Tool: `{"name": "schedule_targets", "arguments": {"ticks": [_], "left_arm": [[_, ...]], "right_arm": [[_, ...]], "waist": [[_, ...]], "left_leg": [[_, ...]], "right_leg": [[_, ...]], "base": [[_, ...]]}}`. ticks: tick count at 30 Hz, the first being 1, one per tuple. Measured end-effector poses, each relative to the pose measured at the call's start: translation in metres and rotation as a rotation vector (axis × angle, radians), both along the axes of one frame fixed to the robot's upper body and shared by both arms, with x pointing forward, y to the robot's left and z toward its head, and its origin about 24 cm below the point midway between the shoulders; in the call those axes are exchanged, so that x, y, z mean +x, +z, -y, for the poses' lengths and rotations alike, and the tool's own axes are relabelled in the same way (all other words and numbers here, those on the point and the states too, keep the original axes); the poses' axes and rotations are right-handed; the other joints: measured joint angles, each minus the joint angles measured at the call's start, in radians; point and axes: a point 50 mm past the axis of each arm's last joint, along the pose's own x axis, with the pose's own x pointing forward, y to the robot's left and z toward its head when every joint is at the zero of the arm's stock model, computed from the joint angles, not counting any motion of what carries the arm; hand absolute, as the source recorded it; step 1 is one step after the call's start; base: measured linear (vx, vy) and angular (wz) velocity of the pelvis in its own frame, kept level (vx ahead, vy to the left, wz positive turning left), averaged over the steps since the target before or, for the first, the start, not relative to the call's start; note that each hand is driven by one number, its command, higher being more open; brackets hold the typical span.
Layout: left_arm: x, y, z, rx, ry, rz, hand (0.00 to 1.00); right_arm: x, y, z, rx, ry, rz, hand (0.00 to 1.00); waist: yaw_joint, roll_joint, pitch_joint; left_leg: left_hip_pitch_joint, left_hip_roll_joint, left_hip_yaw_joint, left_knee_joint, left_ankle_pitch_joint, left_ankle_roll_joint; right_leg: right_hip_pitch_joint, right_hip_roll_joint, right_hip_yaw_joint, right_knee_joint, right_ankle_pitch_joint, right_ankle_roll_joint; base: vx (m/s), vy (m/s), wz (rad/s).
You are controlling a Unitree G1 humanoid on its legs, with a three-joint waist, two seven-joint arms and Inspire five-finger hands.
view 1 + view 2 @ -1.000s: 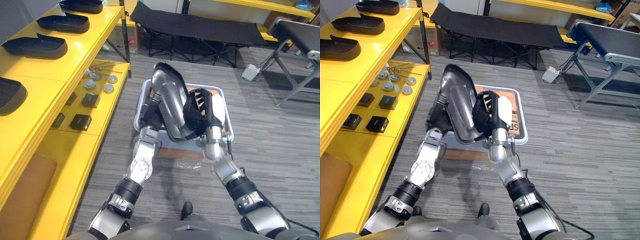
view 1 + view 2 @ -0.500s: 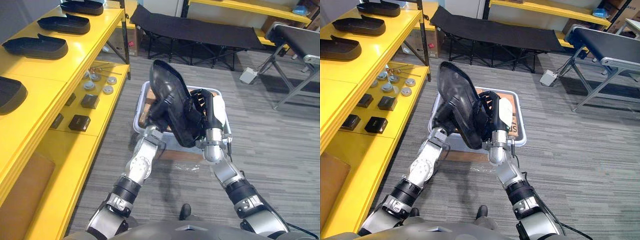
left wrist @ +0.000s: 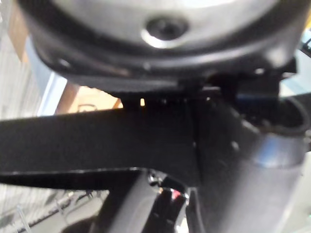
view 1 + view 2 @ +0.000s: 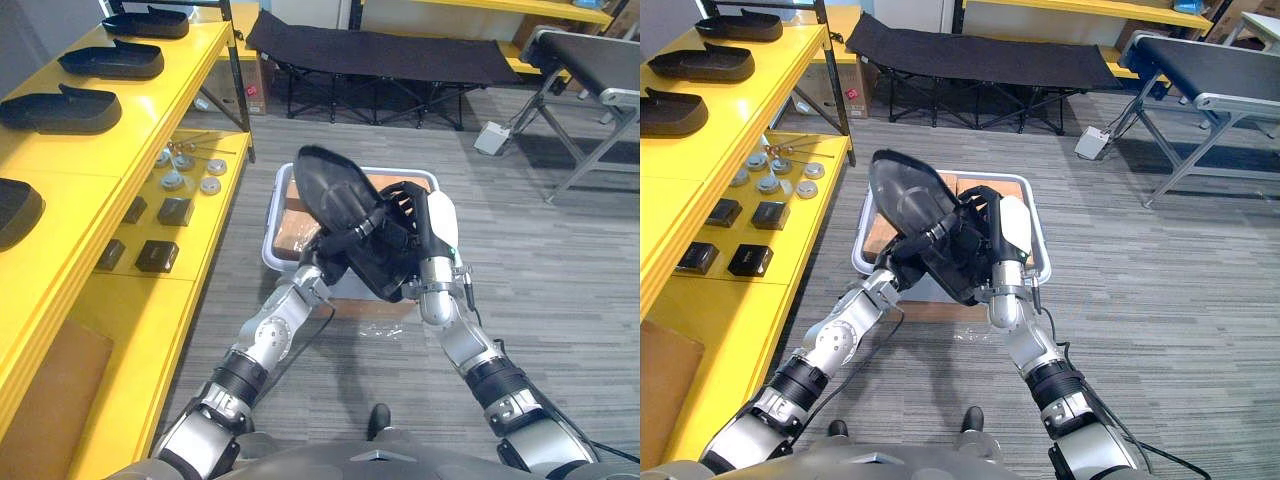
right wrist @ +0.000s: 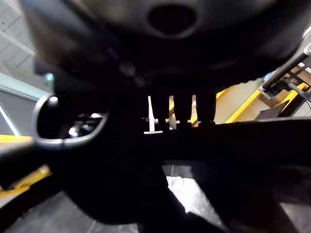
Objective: Walk over and take three plastic housings, then place them on the shelf
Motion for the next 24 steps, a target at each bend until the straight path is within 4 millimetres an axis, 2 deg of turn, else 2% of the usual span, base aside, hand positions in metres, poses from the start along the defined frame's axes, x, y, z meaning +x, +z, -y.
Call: {"name": "schedule_targets", "arguments": {"ticks": [5,13,14,18,21,24], "left_arm": [[0.001,-0.014,-0.015,0.104,0.058,-0.048,0.00],[0.001,-0.009,-0.018,0.091,0.106,0.013,0.00],[0.001,-0.008,-0.018,0.087,0.110,0.025,0.00],[-0.003,-0.005,-0.020,0.067,0.151,0.068,0.00],[-0.010,0.008,-0.024,-0.028,0.243,0.121,0.00],[-0.012,0.030,-0.034,0.025,0.333,0.239,0.00]], "right_arm": [[-0.002,-0.003,-0.007,-0.024,0.050,-0.011,0.00],[0.003,0.006,-0.011,-0.014,0.075,0.022,0.00],[0.003,0.008,-0.011,-0.009,0.078,0.031,1.00],[0.002,0.016,-0.015,0.011,0.101,0.076,1.00],[-0.002,0.040,-0.028,0.093,0.135,0.191,1.00],[-0.012,0.068,-0.034,0.176,0.168,0.328,1.00]], "waist": [[-0.005,0.015,-0.001],[-0.001,0.018,-0.001],[-0.001,0.021,0.000],[-0.005,0.034,0.004],[-0.009,0.045,0.005],[-0.001,0.045,0.004]], "left_leg": [[-0.002,0.000,0.000,0.000,0.000,0.000],[-0.002,0.000,-0.003,0.000,-0.002,-0.001],[-0.002,0.000,-0.003,0.000,-0.002,-0.001],[-0.001,0.000,-0.002,0.000,-0.004,-0.001],[-0.001,0.000,0.001,0.002,-0.007,0.000],[0.000,0.000,0.003,0.013,-0.015,-0.001]], "right_leg": [[-0.002,0.000,0.001,0.000,0.000,0.000],[0.000,0.000,0.000,0.000,0.000,0.000],[0.000,0.000,0.000,0.000,0.000,0.000],[0.000,0.000,0.001,0.000,0.000,0.000],[-0.001,0.001,0.002,0.000,0.000,0.000],[0.003,0.001,0.002,0.000,0.000,0.000]], "base": [[0.00,0.000,0.00],[0.00,0.000,0.00],[0.00,0.000,0.00],[0.00,0.000,0.00],[0.00,0.000,0.00],[0.00,0.000,0.00]]}}
